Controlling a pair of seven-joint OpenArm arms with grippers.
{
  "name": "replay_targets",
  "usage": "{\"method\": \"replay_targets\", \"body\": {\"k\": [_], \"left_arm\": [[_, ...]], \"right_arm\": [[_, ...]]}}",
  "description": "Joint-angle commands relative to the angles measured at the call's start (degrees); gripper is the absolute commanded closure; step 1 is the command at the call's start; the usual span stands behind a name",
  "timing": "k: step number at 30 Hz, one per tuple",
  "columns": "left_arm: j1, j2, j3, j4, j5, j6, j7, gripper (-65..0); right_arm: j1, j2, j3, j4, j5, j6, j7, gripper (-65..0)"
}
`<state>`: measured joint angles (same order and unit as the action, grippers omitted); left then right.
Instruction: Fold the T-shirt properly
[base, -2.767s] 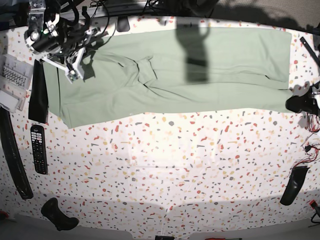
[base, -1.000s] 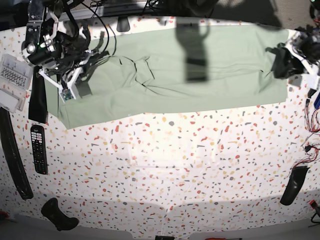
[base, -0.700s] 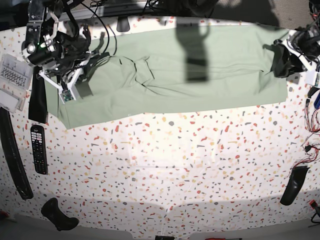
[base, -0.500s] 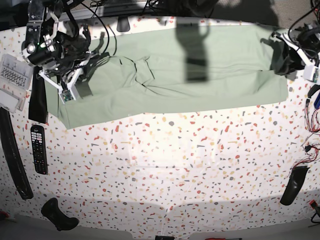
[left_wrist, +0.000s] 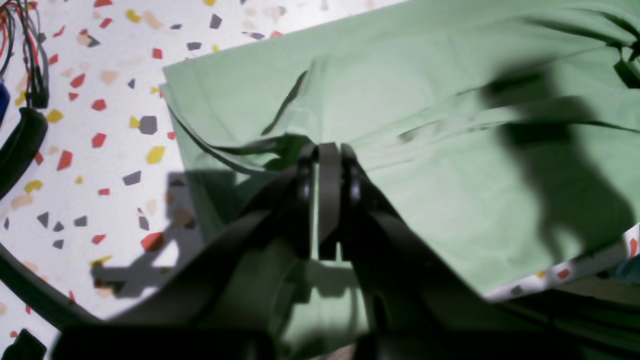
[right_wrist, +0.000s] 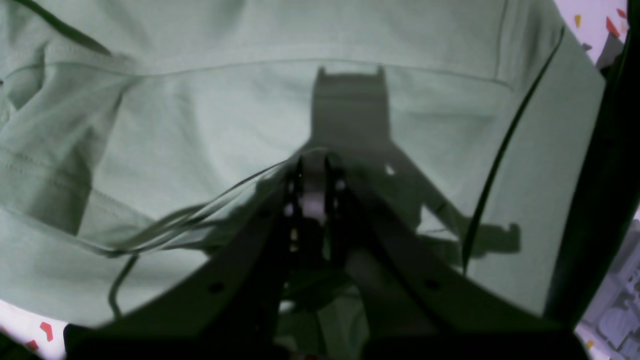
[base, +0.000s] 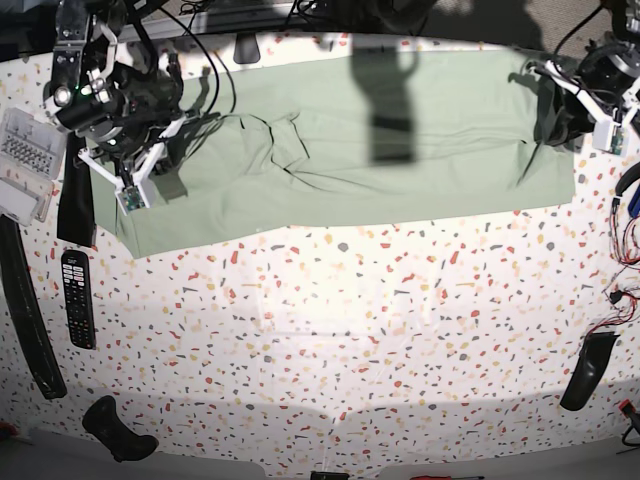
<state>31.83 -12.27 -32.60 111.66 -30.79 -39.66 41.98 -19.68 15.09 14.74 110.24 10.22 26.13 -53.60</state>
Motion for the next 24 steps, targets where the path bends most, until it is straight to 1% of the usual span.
{"method": "replay_targets", "body": {"k": [1, 4, 7, 9, 12, 15, 17, 19, 21, 24], "left_arm": [[0.98, -0.61, -0.37, 0.96, -0.66, -0.34, -0.96, 0.0], [3.41, -0.63, -0.37, 0.96, -0.68, -0.34, -0.96, 0.0], [5.03, -0.63, -0.37, 0.96, -0.44, -0.34, -1.09, 0.0], [5.35, -0.61, -0.37, 0.96, 1.31, -0.34, -1.03, 0.0], [5.27, -0.83, -0.37, 0.94, 4.37, 2.64, -2.14, 0.0], [4.7, -1.42, -0.37, 0.96, 4.22, 3.04, -3.04, 0.0], [4.0, -1.42, -0.37, 0.96, 4.2, 3.04, -3.02, 0.0], [3.37, -1.4, -0.37, 0.96, 3.28, 3.06, -2.12, 0.0], [3.21, -1.4, -0.35, 0.94, 1.03, 3.04, -0.31, 0.0], [3.23, -1.4, -0.35, 0.94, -2.86, 2.99, 0.85, 0.0]], "right_arm": [[0.46, 0.81, 0.28, 0.72, -1.11, 0.48, 0.94, 0.0], [0.44, 1.11, 0.94, 0.72, -2.47, 0.48, 0.94, 0.0], [0.46, 1.11, 2.73, 0.74, -2.58, 0.46, 0.94, 0.0], [0.46, 1.11, 4.5, 0.74, -2.58, 0.44, 0.85, 0.0], [0.46, 1.11, 7.87, 0.74, -2.54, 0.42, 0.85, 0.0], [0.46, 1.11, 10.4, 0.74, -0.37, 0.46, 0.79, 0.0], [0.44, 1.09, 10.86, 0.74, 0.92, 0.46, 0.33, 0.0], [0.44, 0.94, 10.78, 0.74, 0.9, 0.48, -0.33, 0.0], [0.44, 0.94, 10.73, 0.72, 1.44, 0.57, -0.5, 0.0], [0.46, 0.94, 10.75, 0.74, 4.28, 2.05, -1.09, 0.0]]}}
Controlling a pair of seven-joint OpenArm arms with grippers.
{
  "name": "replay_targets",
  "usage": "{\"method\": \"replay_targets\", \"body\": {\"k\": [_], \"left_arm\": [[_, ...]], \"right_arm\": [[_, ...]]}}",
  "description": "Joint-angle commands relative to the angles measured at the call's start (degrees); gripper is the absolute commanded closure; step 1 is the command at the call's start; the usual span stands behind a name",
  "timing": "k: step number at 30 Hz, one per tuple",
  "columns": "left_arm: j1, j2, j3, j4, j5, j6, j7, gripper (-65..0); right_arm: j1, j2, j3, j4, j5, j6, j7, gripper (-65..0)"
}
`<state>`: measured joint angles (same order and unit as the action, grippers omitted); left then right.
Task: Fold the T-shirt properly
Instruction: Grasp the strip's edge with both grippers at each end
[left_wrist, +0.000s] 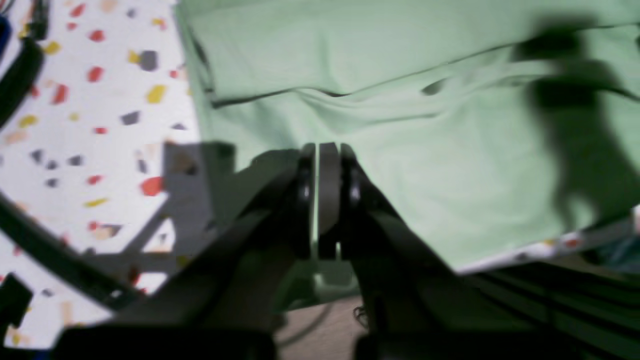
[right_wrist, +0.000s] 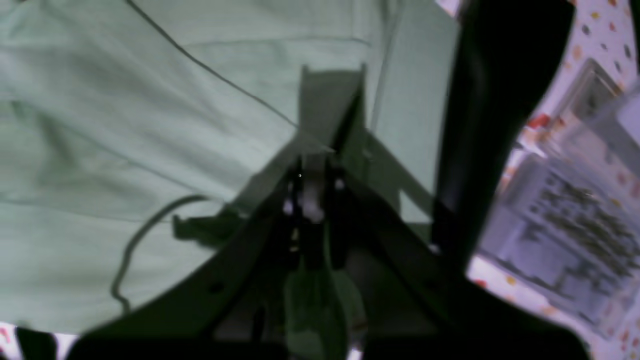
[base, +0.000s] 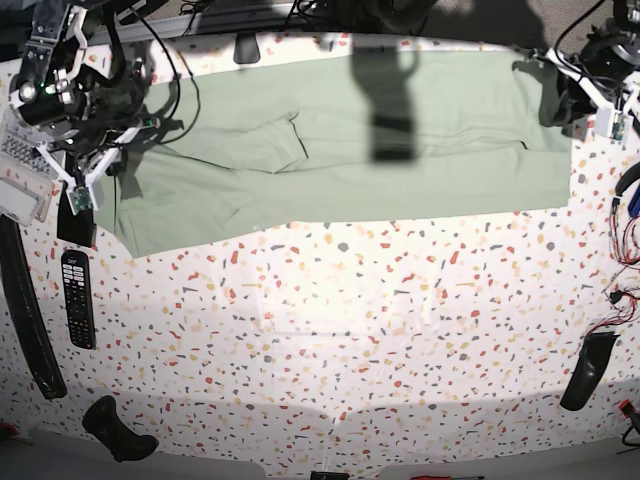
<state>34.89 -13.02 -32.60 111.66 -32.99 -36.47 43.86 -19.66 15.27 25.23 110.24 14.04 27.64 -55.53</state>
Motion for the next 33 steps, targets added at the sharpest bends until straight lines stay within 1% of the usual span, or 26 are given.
{"method": "replay_targets", "body": {"k": [1, 4, 6, 9, 11, 12, 13, 16, 18, 20, 21, 23, 26, 28, 30, 33], "left_arm": [[-0.02, -0.68, -0.35, 0.94, -1.7, -0.2, -1.05, 0.0], [-1.27, -0.68, -0.35, 0.96, -3.3, -0.2, -0.24, 0.0], [-2.43, -0.66, -0.35, 0.96, -3.74, -0.17, 1.33, 0.0], [-3.76, -0.63, -0.35, 0.94, -3.69, -0.17, 1.44, 0.0], [-5.22, -0.63, -0.35, 0.94, -3.48, -0.17, 1.09, 0.0], [-6.21, -0.66, -0.35, 0.9, -3.21, -0.13, 1.09, 0.0], [-7.3, -0.63, -0.35, 0.76, -2.43, 0.11, 1.09, 0.0], [-11.21, -0.66, -0.31, -0.74, 1.6, 3.56, 1.09, 0.0], [-14.1, -0.66, -0.31, -2.71, 3.1, 3.98, 1.31, 0.0], [-16.68, -0.66, -0.31, -4.42, 2.97, 3.98, 2.6, 0.0], [-17.77, -0.66, -0.31, -5.16, 2.99, 3.96, 3.5, 0.0], [-19.21, -0.63, -0.31, -6.43, 2.97, 3.96, 5.77, 0.0], [-19.47, -0.37, -0.26, -7.98, 2.97, 3.93, 6.69, 0.0], [-19.54, 0.11, -0.2, -9.99, 2.97, 3.91, 6.16, 0.0], [-19.52, 0.15, 0.31, -12.85, 2.97, 3.93, 4.28, 0.0], [-20.0, 0.11, 1.97, -17.25, 2.99, 3.93, 2.8, 0.0]], "right_arm": [[0.44, 0.79, 0.26, 0.74, 1.49, 0.9, 0.66, 0.0], [0.46, 0.76, 0.26, 0.74, 3.74, 1.09, -0.22, 0.0], [0.46, 0.76, 0.26, 0.74, 4.66, 1.11, -2.49, 0.0], [0.46, 0.79, 0.26, 0.74, 4.37, 2.34, -5.05, -10.2], [0.46, 0.79, 0.26, 0.74, 4.37, 2.43, -5.25, -15.1], [0.46, 0.79, 0.26, 0.74, 4.39, 2.4, -5.22, -16.6], [0.46, 0.79, 0.26, 0.74, 4.42, 2.4, -5.22, -17.5], [0.46, 0.79, 0.26, 0.74, 4.42, 2.36, -6.64, -18.0], [0.48, 0.79, 0.28, 0.74, 4.42, 2.34, -7.34, -18.0], [0.61, 0.79, 0.48, 0.76, 4.46, 2.05, -7.21, -18.0], [0.61, 0.76, 0.68, 0.76, 4.87, 1.88, -6.56, -18.0], [0.61, 0.79, 1.05, 0.76, 7.96, 1.9, -3.56, -18.0], [0.61, 0.79, 1.44, 0.94, 13.14, 1.92, -1.64, -18.0], [0.61, 0.79, 1.44, 1.03, 15.63, 1.95, -0.24, -18.0], [0.74, 0.79, 1.44, 1.03, 18.05, 1.95, 2.64, -18.0], [2.21, 0.76, 1.42, 1.03, 19.65, 1.97, 6.99, -18.0]]}}
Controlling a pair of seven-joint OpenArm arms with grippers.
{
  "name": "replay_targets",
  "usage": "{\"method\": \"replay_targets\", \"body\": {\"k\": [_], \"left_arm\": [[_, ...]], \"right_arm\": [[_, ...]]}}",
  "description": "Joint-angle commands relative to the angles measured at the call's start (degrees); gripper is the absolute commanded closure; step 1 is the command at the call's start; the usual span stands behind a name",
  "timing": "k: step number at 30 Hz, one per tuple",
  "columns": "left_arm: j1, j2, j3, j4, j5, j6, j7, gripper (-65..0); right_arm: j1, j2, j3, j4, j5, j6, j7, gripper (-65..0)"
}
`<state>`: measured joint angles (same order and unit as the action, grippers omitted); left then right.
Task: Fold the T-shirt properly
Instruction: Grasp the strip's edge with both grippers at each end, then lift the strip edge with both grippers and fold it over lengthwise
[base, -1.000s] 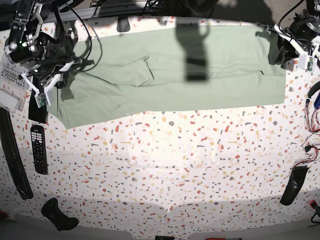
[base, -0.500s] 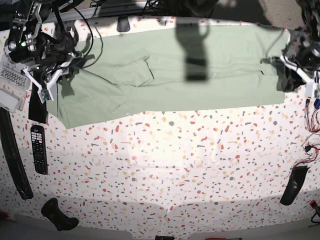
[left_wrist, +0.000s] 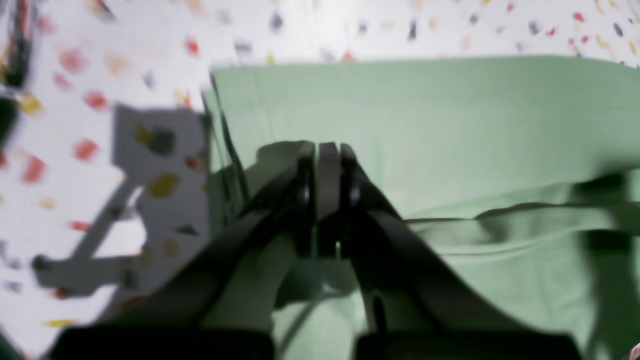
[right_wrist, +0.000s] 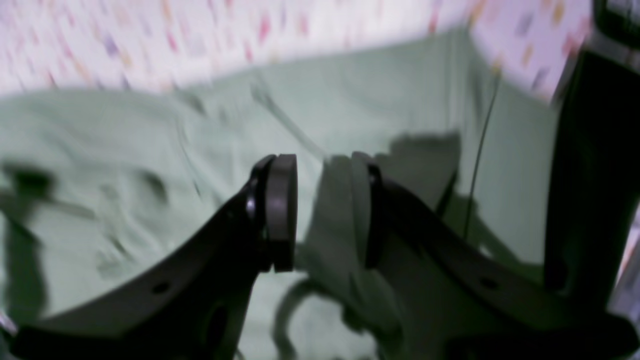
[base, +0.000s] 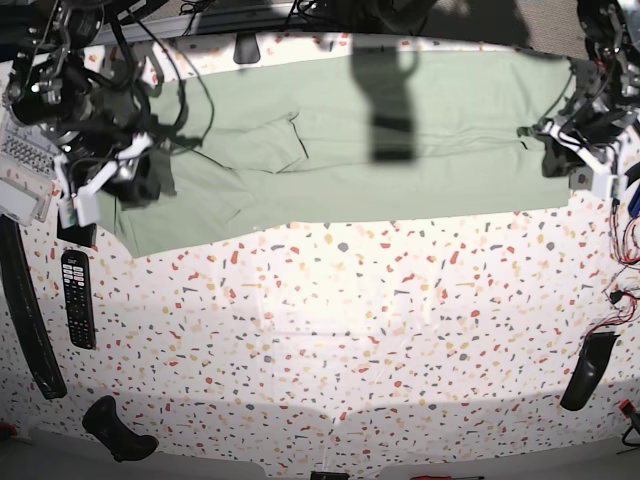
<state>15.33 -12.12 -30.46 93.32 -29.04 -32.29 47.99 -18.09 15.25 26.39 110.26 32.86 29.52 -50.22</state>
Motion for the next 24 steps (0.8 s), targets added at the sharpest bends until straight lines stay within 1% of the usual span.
{"method": "replay_targets", "body": {"k": [1, 2, 5, 9, 10, 14, 17, 19, 21, 24], "left_arm": [[-0.44, -0.79, 0.37, 0.13, -0.96, -0.24, -2.21, 0.0], [-0.39, -0.74, 0.92, -0.44, -0.96, -0.24, -2.84, 0.0], [0.09, -0.72, 1.88, -1.05, -0.5, -0.24, -2.25, 0.0], [0.37, -0.76, 2.08, -3.21, 4.02, 0.31, -3.76, 0.0], [0.37, -0.76, 2.08, -4.09, 3.98, 1.09, -3.78, 0.0], [0.39, -0.76, 2.08, -8.17, 3.98, 1.07, -2.62, 0.0], [0.35, -0.76, 2.08, -11.32, 3.98, 1.07, -3.02, 0.0], [-0.22, -0.79, 2.08, -13.33, 4.02, 1.07, -2.99, 0.0], [-1.01, -0.76, 2.08, -15.37, 4.22, 1.05, -2.67, 0.0], [-2.91, -0.76, 2.14, -18.69, 6.73, 1.07, -2.34, 0.0]], "right_arm": [[1.77, 0.72, 0.22, 0.98, 0.79, 0.09, 2.34, -18.0], [2.97, 0.61, 0.22, 0.94, 0.79, 0.09, 2.45, -18.0], [6.16, -0.31, 0.15, 0.59, 0.48, 0.07, 1.7, -18.0], [8.48, -3.06, -0.68, -3.58, -0.42, 0.11, 1.66, -18.0], [8.83, -3.74, -1.38, -5.4, -1.88, 0.26, 1.77, -18.0], [9.53, -5.46, -5.68, -11.87, -10.93, 2.08, 3.39, -18.0], [9.53, -5.42, -9.33, -14.86, -13.94, 1.95, 5.16, -18.0], [9.7, -5.42, -11.74, -17.38, -15.06, 0.85, 6.01, -18.0], [9.86, -5.42, -14.08, -20.57, -15.65, -1.16, 6.14, -18.0], [10.56, -5.42, -16.72, -25.11, -16.65, -2.67, 6.73, -18.0]]}}
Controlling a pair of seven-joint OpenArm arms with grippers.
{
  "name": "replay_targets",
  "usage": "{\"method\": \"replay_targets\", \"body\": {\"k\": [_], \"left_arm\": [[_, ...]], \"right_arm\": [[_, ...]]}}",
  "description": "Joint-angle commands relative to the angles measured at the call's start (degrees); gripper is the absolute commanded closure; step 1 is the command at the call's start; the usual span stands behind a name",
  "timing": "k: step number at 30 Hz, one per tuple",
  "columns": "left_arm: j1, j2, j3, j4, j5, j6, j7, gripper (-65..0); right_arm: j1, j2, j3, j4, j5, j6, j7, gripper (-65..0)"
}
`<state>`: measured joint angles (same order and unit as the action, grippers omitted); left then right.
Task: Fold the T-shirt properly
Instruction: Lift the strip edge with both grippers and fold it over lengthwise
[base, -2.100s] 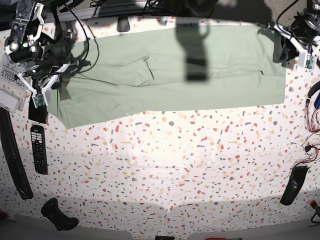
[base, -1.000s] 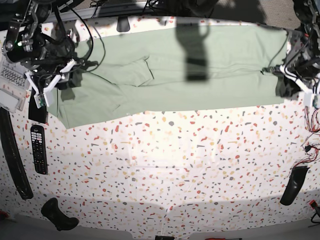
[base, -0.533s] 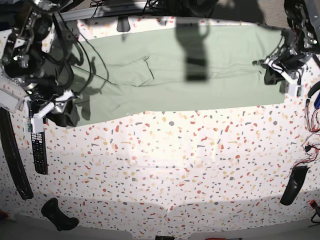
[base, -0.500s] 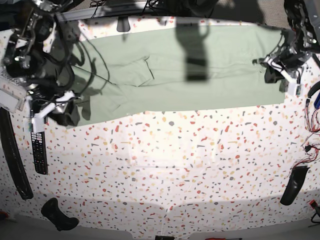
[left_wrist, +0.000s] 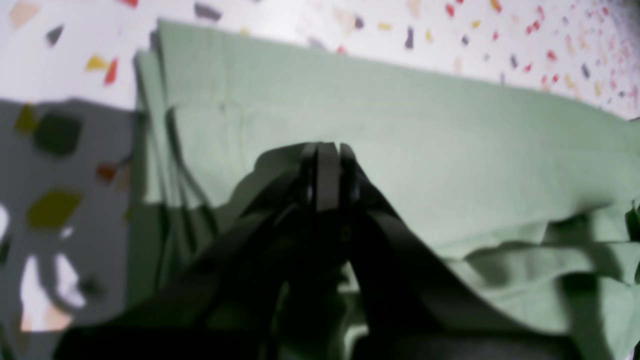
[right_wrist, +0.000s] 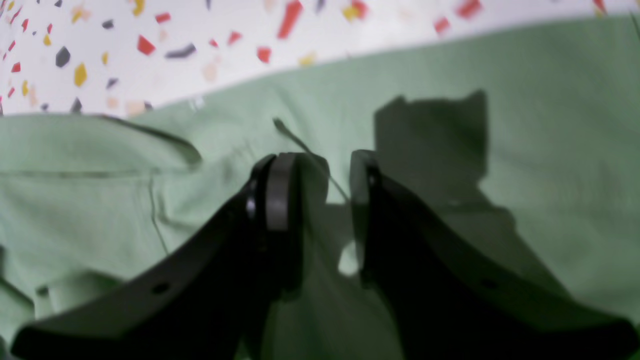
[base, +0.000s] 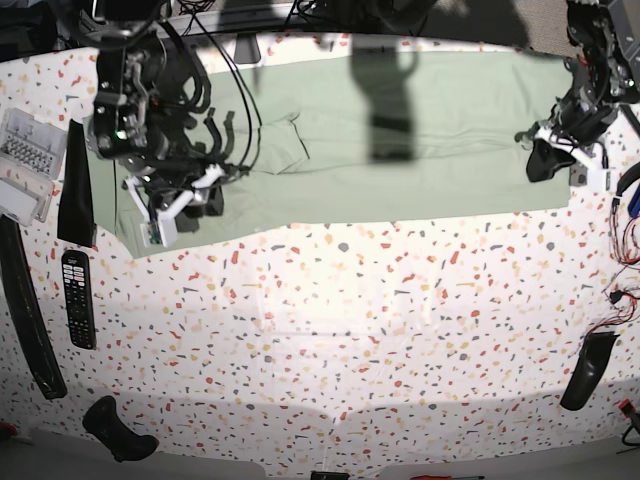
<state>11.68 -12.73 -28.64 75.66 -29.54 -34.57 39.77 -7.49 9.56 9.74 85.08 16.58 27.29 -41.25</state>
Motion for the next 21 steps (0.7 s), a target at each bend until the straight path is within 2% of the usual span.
{"method": "replay_targets", "body": {"k": [1, 9, 11, 14, 18, 21], "left_arm": [[-0.13, -0.17, 0.33, -2.16, 8.22, 3.34, 6.03, 0.0], [-7.98, -0.31, 0.35, -8.48, 14.32, 3.5, 8.66, 0.0], [-9.29, -0.76, 1.22, -10.16, 15.21, 4.74, 8.66, 0.0], [-10.86, -2.43, 4.74, -13.09, 15.21, 5.62, 7.98, 0.0], [-13.73, -5.07, 12.31, -17.0, 15.17, 9.88, 7.32, 0.0], [-14.82, -5.55, 16.31, -17.92, 15.17, 11.1, 7.23, 0.0]], "right_arm": [[0.5, 0.26, -0.55, -1.29, -0.35, -0.79, -2.03, -18.0], [5.64, 0.24, -1.14, -5.51, -0.37, -1.03, -2.01, -18.0], [6.4, 0.24, -1.14, -6.21, -0.35, -1.07, -2.03, -18.0], [6.71, 0.28, -1.14, -6.8, -0.44, -1.18, -1.05, -18.0], [7.48, 0.26, -1.14, -8.61, -0.61, -1.22, -0.81, -18.0], [8.48, 0.26, -1.14, -14.14, -0.59, -1.62, -1.03, -18.0]]}}
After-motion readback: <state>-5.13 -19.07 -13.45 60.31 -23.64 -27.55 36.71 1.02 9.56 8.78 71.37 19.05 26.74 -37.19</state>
